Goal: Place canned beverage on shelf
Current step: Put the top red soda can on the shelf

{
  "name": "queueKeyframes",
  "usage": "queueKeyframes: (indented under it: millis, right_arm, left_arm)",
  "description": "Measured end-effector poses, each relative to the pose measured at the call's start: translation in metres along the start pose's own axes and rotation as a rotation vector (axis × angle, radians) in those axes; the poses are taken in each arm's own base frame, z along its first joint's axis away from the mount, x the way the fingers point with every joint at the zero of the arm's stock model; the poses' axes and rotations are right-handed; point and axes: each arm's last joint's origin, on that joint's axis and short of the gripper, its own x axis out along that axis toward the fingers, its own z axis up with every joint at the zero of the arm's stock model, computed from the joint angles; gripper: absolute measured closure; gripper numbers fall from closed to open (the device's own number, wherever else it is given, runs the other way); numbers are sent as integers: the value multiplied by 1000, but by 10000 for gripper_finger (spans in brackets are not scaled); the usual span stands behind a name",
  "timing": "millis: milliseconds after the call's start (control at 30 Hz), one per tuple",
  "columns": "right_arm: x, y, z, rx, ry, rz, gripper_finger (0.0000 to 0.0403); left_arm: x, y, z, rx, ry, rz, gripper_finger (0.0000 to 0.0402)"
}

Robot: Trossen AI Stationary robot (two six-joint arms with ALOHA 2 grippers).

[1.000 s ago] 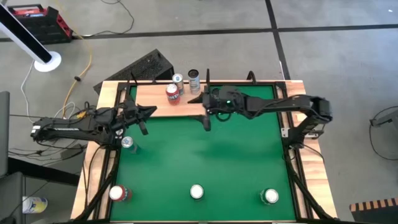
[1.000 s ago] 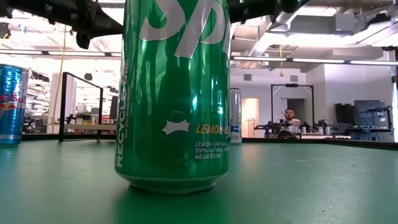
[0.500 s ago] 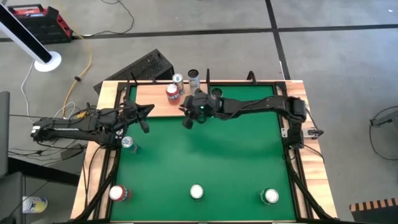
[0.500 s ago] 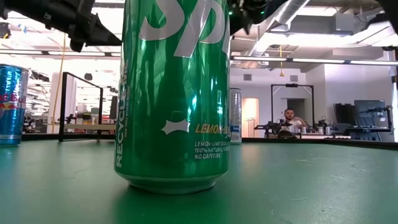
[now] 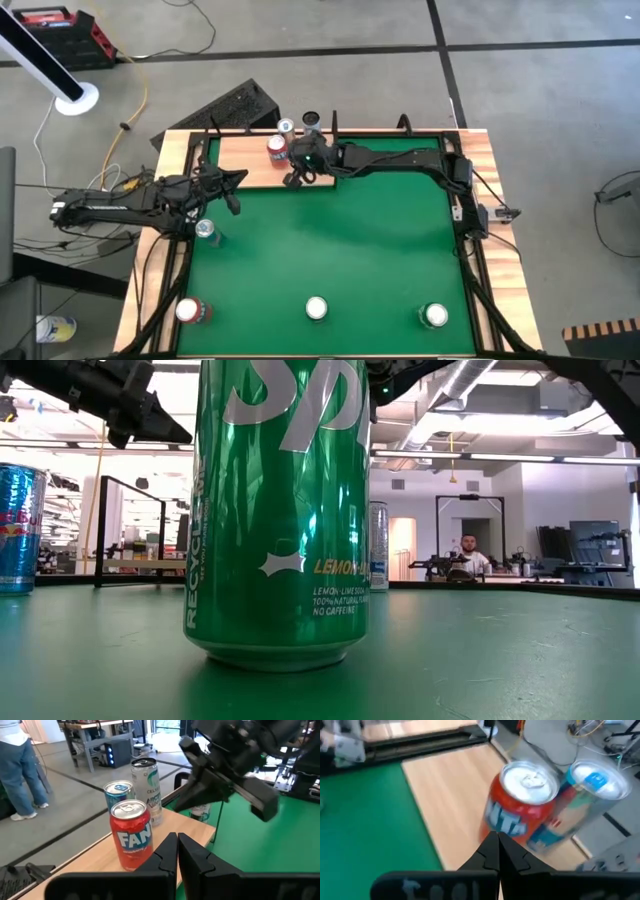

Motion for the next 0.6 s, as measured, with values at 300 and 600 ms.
queueKeyframes:
  millis: [300,600]
  right_arm:
    - [0,-11,0,56,60,-23,387]
    - [1,-13,1,88,48,-24,388]
  left_arm:
    - [0,0,2,21,-20,5,402]
    - [0,0,2,11,-21,5,401]
